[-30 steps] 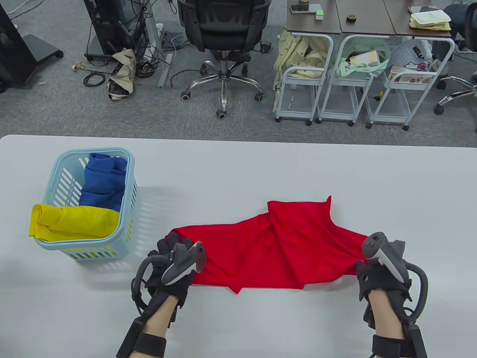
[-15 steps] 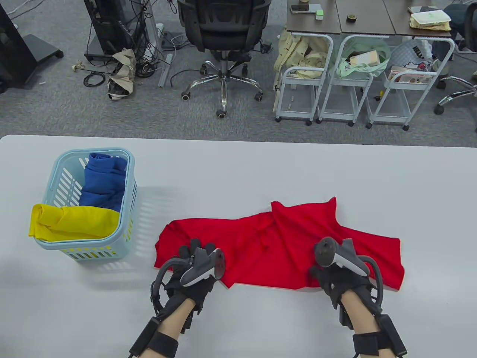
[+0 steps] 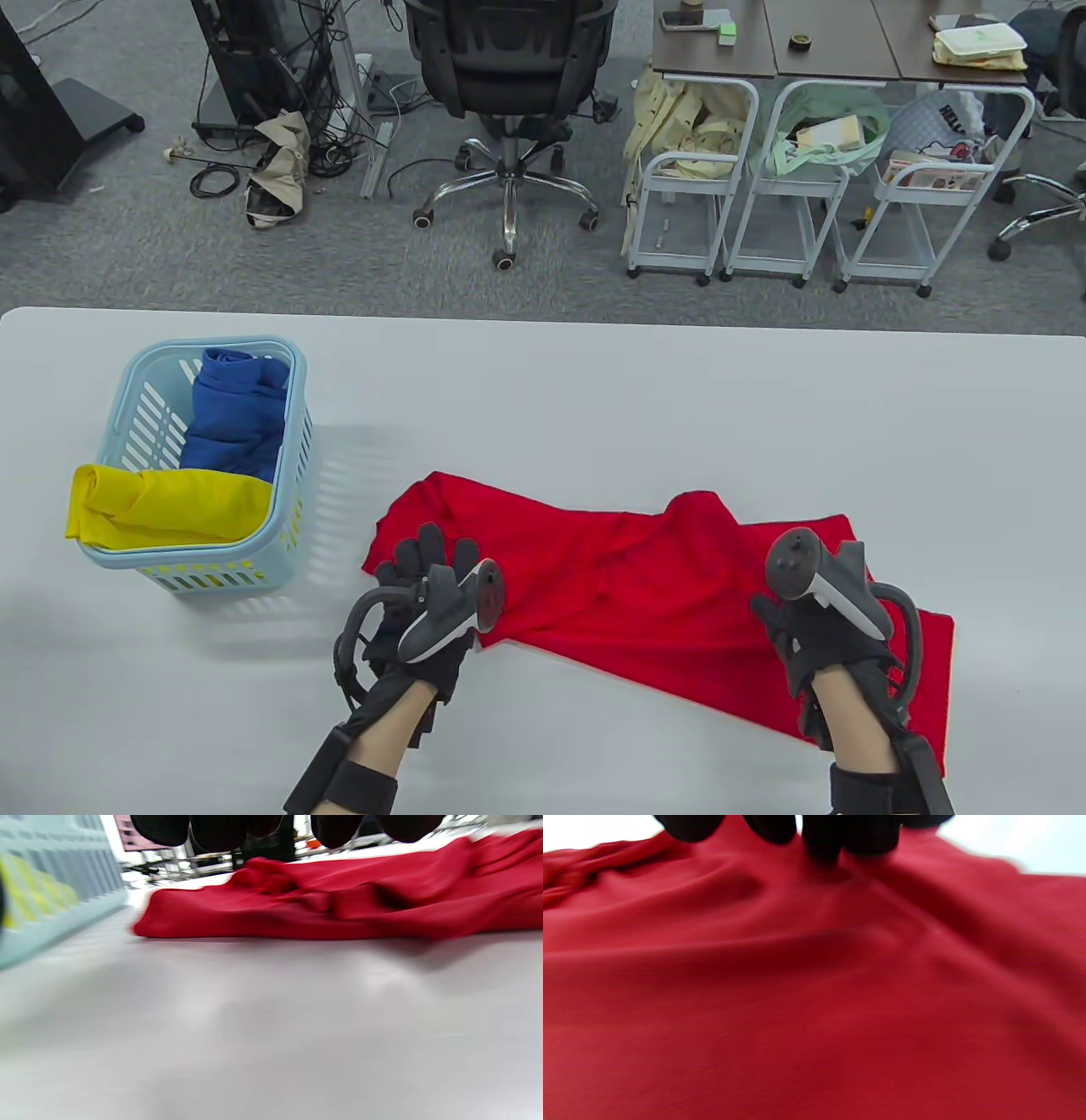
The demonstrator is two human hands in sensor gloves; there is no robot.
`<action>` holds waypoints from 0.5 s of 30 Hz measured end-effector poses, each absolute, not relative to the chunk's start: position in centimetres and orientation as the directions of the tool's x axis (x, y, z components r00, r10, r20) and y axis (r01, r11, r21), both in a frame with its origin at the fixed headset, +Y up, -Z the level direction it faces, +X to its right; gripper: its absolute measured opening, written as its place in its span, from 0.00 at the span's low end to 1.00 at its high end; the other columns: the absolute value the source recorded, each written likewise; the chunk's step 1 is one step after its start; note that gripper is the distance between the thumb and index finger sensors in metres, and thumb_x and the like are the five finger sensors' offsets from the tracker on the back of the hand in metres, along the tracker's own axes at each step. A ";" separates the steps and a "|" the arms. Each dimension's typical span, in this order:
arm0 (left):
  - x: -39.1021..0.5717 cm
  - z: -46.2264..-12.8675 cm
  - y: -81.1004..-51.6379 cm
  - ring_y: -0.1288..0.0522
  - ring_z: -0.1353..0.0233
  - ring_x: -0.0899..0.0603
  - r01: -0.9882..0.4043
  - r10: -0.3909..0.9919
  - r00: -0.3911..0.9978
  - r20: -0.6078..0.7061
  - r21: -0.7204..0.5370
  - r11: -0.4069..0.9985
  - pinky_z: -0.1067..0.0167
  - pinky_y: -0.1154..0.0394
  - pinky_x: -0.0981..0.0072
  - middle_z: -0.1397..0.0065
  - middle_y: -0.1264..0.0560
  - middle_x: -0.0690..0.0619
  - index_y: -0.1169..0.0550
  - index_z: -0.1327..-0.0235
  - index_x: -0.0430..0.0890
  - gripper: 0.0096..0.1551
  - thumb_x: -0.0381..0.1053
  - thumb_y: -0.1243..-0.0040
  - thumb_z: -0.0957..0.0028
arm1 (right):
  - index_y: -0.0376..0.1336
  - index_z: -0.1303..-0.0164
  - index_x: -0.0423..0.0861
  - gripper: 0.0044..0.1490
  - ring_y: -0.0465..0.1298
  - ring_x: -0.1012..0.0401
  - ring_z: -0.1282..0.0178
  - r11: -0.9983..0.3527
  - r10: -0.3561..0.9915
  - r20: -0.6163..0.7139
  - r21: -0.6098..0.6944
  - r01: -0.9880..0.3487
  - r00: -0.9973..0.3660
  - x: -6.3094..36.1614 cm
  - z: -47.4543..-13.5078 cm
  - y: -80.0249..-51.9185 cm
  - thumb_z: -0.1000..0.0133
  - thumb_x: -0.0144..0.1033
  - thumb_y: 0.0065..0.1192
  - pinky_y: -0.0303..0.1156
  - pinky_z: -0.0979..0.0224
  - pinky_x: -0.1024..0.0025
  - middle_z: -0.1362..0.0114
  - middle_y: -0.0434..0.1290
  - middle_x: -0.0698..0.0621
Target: Roll t-shirt into tight roll
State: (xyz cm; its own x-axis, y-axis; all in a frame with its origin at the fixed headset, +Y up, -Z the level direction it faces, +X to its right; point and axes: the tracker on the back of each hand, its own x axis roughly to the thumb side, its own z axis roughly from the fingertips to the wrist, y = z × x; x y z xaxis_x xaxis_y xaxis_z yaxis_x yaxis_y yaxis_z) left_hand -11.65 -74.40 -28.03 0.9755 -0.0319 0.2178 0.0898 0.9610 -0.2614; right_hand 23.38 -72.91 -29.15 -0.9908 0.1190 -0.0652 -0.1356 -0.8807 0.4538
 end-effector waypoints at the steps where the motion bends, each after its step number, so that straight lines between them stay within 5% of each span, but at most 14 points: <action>1: -10.7 -27.7 -74.9 0.47 0.14 0.31 0.038 0.076 0.934 0.348 -0.309 0.950 0.23 0.46 0.31 0.08 0.52 0.39 0.38 0.16 0.63 0.32 0.63 0.63 0.36 | 0.44 0.14 0.54 0.43 0.45 0.41 0.12 -0.873 0.128 -0.039 0.469 -0.131 -0.991 22.9 -29.3 -73.6 0.38 0.53 0.51 0.47 0.20 0.41 0.11 0.42 0.43; 3: -9.5 -27.5 -76.4 0.50 0.13 0.32 -0.007 0.238 0.861 0.450 -0.456 0.890 0.24 0.51 0.29 0.08 0.53 0.42 0.36 0.17 0.63 0.32 0.64 0.63 0.37 | 0.38 0.14 0.56 0.46 0.36 0.42 0.12 -0.847 0.091 -0.038 0.523 -0.097 -0.995 22.6 -29.6 -74.8 0.39 0.54 0.50 0.43 0.20 0.40 0.11 0.34 0.47; 4: -9.2 -27.5 -77.1 0.53 0.14 0.30 -0.031 0.266 0.878 0.397 -0.507 0.861 0.24 0.54 0.27 0.08 0.54 0.42 0.37 0.17 0.62 0.33 0.65 0.64 0.37 | 0.38 0.14 0.56 0.47 0.36 0.41 0.12 -0.839 0.070 -0.054 0.536 -0.089 -0.996 22.7 -29.6 -75.2 0.39 0.55 0.50 0.44 0.20 0.40 0.12 0.35 0.47; 6: -9.5 -28.2 -76.9 0.58 0.13 0.31 0.008 0.206 0.902 0.379 -0.492 0.870 0.25 0.58 0.26 0.08 0.58 0.44 0.41 0.17 0.65 0.33 0.66 0.66 0.38 | 0.39 0.15 0.54 0.46 0.41 0.42 0.13 -0.816 0.079 -0.079 0.568 -0.110 -0.994 23.0 -29.7 -75.7 0.40 0.55 0.49 0.49 0.21 0.42 0.13 0.39 0.46; 9: -10.5 -29.4 -75.9 0.60 0.13 0.28 0.227 -0.156 0.957 0.243 -0.297 0.928 0.25 0.59 0.25 0.08 0.60 0.40 0.37 0.16 0.63 0.35 0.68 0.67 0.37 | 0.53 0.17 0.47 0.42 0.61 0.42 0.18 -0.860 0.092 -0.070 0.497 -0.115 -0.993 22.3 -29.3 -73.5 0.39 0.55 0.48 0.62 0.25 0.47 0.16 0.58 0.43; 11: -11.5 -29.8 -76.2 0.53 0.14 0.29 0.376 -0.348 0.926 0.148 -0.262 0.889 0.24 0.53 0.28 0.08 0.57 0.38 0.37 0.15 0.61 0.37 0.70 0.68 0.38 | 0.61 0.23 0.46 0.39 0.76 0.48 0.29 -0.859 0.121 -0.025 0.498 -0.117 -0.992 21.4 -28.8 -72.5 0.40 0.56 0.48 0.71 0.34 0.51 0.24 0.71 0.43; 15: -13.6 -29.9 -75.8 0.50 0.16 0.28 0.145 -0.142 0.989 0.032 -0.327 0.934 0.24 0.51 0.30 0.10 0.58 0.34 0.42 0.12 0.54 0.41 0.70 0.68 0.38 | 0.61 0.24 0.46 0.37 0.79 0.51 0.36 -0.853 0.234 0.082 0.496 -0.163 -0.969 19.2 -27.8 -71.9 0.39 0.53 0.50 0.72 0.37 0.53 0.29 0.75 0.46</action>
State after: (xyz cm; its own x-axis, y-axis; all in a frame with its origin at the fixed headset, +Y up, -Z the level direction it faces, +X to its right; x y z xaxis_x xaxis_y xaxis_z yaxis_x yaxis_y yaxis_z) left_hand -13.60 -75.80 -29.88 0.9893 -0.1421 0.0317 0.1446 0.9339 -0.3269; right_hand 19.15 -71.90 -27.80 -0.9688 0.2336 0.0823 -0.1634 -0.8525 0.4965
